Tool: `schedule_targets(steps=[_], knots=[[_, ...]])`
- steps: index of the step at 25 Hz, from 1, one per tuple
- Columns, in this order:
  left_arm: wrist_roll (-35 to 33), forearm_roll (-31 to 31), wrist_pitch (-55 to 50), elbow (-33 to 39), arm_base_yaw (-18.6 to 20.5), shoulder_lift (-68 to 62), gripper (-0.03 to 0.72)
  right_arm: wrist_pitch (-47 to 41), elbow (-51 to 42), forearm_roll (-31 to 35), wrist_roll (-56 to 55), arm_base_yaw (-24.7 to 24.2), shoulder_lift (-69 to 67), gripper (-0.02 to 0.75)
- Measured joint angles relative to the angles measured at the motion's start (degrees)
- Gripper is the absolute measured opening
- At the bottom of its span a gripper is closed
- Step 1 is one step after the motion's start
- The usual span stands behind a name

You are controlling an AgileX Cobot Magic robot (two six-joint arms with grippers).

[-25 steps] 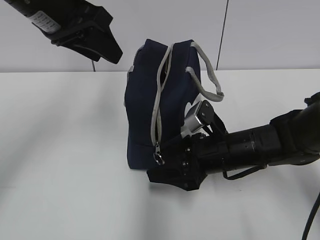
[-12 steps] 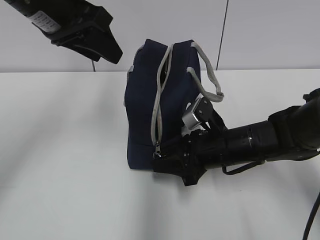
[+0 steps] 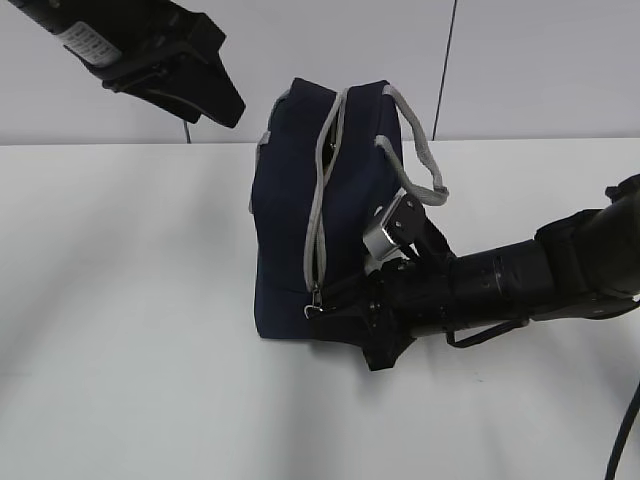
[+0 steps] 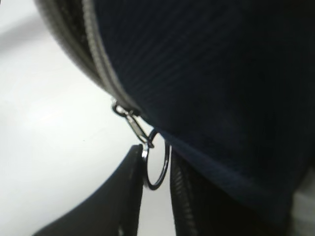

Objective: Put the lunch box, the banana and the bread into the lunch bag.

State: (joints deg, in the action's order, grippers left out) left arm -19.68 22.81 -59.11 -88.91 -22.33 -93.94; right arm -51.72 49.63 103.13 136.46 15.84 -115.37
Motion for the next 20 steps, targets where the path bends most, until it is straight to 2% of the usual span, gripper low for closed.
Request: schedule_targets(steps=[3, 9, 20], knots=[[0.0, 0.0, 0.0, 0.0, 0.0, 0.0, 0.379, 0.24, 0.0, 0.0, 0.0, 0.0, 0.0, 0.115], [0.0, 0.0, 0.0, 0.0, 0.0, 0.0, 0.379, 0.93, 0.0, -1.26, -0.66, 0.0, 0.0, -0.015], [0.0, 0.0, -0.42, 0.0, 0.0, 0.0, 0.379, 4.07, 0.0, -11.9, -12.98, 0.0, 5.06, -0.016]])
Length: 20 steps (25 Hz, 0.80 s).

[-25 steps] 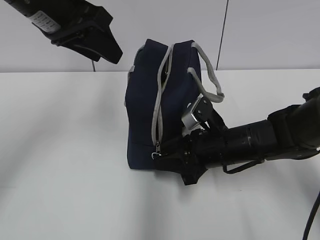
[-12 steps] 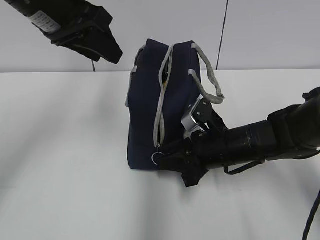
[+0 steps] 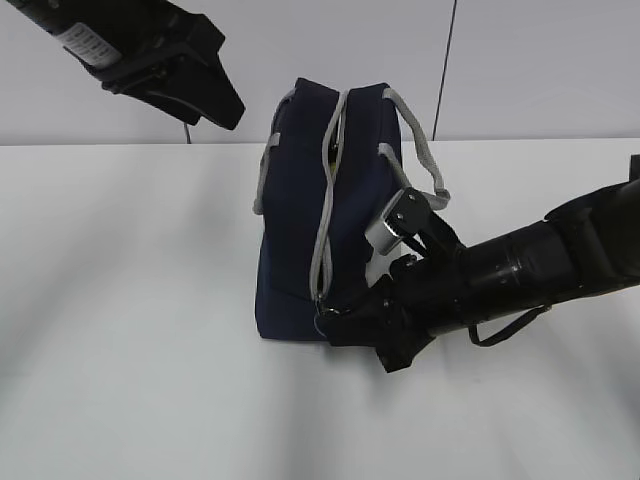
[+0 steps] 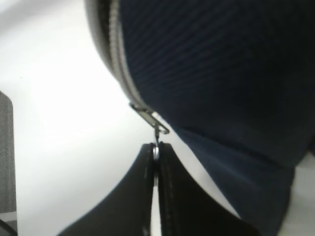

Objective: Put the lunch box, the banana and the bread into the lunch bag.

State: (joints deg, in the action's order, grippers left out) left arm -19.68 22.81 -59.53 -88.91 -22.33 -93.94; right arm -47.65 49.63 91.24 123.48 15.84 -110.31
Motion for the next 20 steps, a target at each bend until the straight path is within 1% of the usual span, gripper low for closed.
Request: schedule_targets(steps=[2, 3, 4, 6, 9, 20], knots=[[0.0, 0.0, -0.24, 0.0, 0.0, 0.0, 0.379, 0.81, 0.0, -2.87, -3.42, 0.0, 1.37, -0.016], [0.0, 0.0, -0.31, 0.0, 0.0, 0.0, 0.379, 0.81, 0.0, -2.87, -3.42, 0.0, 1.37, -0.016], [0.0, 0.0, -0.44, 0.0, 0.0, 0.0, 0.379, 1.07, 0.0, -5.53, -7.04, 0.0, 2.43, -0.016], [0.0, 0.0, -0.5, 0.0, 0.0, 0.0, 0.379, 1.2, 0.0, -8.12, -9.94, 0.0, 3.53, -0.016], [0.0, 0.0, -0.57, 0.0, 0.0, 0.0, 0.379, 1.2, 0.0, -10.52, -12.82, 0.0, 5.53, -0.016], [0.0, 0.0, -0.57, 0.0, 0.0, 0.0, 0.379, 0.99, 0.0, -11.8, -16.66, 0.0, 13.58, -0.016]])
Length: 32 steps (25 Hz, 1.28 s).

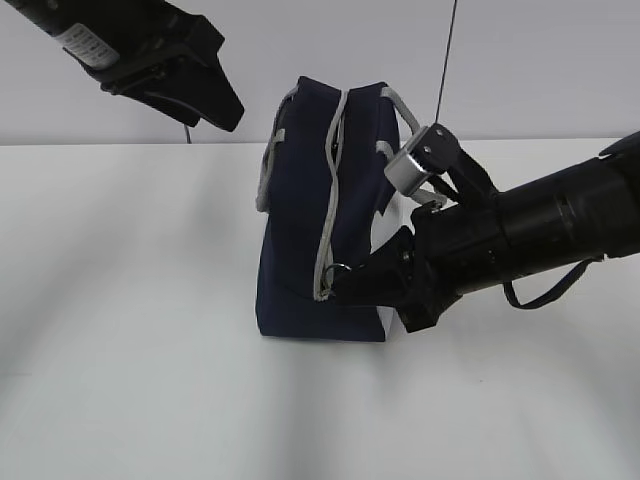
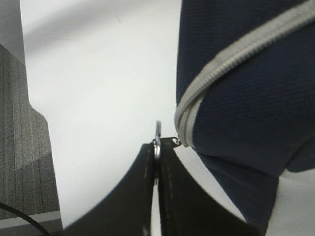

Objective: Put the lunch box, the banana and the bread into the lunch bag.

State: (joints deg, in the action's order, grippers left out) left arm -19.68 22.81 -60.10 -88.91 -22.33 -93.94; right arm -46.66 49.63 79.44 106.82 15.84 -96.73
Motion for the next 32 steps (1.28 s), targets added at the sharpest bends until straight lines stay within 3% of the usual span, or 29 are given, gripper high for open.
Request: schedule_targets(steps=[14, 25, 32], knots=[[-2.62, 1.91, 3.42, 1.84, 0.0, 3.76, 0.379, 0.0, 4.11, -0.42, -2.36, 0.0, 3.58, -0.016], [-22.35, 18.53, 13.15, 22.6, 0.0, 12.26, 0.379, 0.0, 9.45, -1.15, -3.73, 0.0, 3.58, -0.016], [-31.47, 27.23, 15.4, 28.38, 0.0, 12.87, 0.379, 0.72, 12.45, -1.37, -3.84, 0.0, 3.58, -0.016]])
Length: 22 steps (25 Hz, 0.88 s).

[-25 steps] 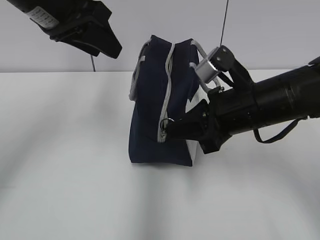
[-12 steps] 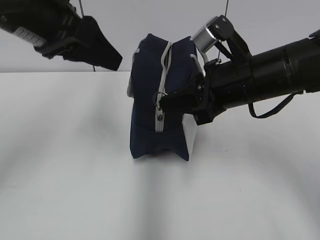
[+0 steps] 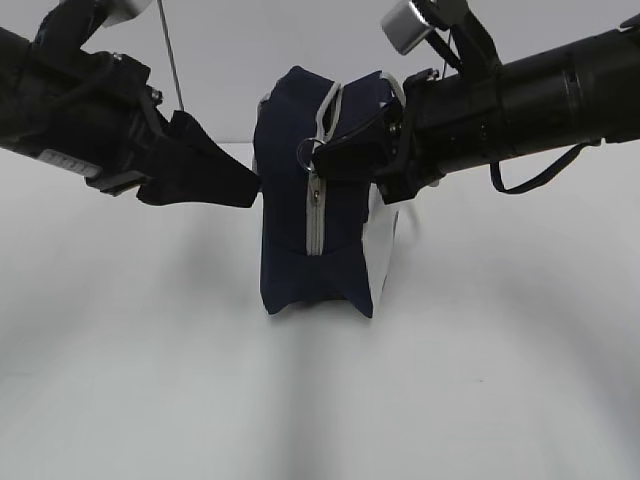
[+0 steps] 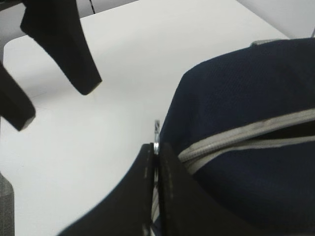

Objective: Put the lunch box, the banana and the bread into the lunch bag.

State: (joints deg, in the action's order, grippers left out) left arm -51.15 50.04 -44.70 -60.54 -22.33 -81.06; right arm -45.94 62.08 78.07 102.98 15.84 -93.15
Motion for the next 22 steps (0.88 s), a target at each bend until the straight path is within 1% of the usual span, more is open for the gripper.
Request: schedule_targets(steps=[4, 14, 18, 22], knots=[[-2.21, 1.73, 1.23, 0.12, 0.0, 0.0, 0.379, 2.61, 1.19, 0.43, -0.11, 0.0, 0.0, -0.016], [-3.0, 1.95, 2.75, 0.12, -0.02, 0.0, 0.379, 7.66, 3.38, 5.89, -0.11, 0.0, 0.0, -0.016], [-3.47, 1.95, 2.82, 0.12, -0.02, 0.0, 0.379, 10.98, 3.47, 9.34, 0.48, 0.0, 0.0, -0.016], [-3.66, 2.02, 2.87, 0.12, -0.02, 0.0, 0.379, 15.64, 3.47, 15.29, 1.19, 0.13, 0.0, -0.016]])
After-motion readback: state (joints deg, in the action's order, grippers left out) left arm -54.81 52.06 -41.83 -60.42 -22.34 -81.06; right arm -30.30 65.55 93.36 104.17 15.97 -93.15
